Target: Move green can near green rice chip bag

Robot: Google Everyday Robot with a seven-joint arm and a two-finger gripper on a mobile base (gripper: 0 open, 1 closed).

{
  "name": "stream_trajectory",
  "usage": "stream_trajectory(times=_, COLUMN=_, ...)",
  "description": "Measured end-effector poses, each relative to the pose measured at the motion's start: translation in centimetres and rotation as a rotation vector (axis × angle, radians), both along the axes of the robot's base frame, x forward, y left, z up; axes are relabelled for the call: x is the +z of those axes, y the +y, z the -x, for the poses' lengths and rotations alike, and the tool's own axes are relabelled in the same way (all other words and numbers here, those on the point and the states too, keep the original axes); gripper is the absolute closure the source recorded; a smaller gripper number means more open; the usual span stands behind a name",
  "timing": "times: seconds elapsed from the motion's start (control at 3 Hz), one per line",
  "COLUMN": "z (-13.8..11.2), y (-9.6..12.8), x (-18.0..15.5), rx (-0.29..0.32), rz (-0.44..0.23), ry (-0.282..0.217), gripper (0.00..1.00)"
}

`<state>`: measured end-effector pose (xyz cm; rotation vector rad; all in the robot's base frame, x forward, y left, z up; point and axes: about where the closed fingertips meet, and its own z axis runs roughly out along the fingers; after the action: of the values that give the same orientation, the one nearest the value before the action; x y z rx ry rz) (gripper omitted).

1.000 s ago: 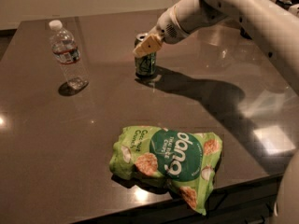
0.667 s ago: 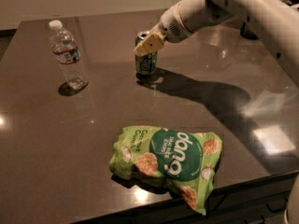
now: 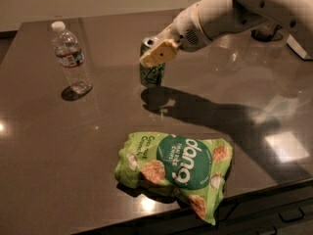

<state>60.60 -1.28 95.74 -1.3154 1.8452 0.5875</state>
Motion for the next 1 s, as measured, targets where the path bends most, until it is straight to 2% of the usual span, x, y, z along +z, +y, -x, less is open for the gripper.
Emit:
stream_trajectory(times=0.33, z=3.5, y=-0.1, x=-0.3, rx=0.027, rz=0.0, ry=0.004, gripper=1.0)
stream_trajectory(times=1.0, z=8.2, y=-0.4, x=-2.1, rx=0.059, rz=0.026, ry=-0.01, gripper=1.0)
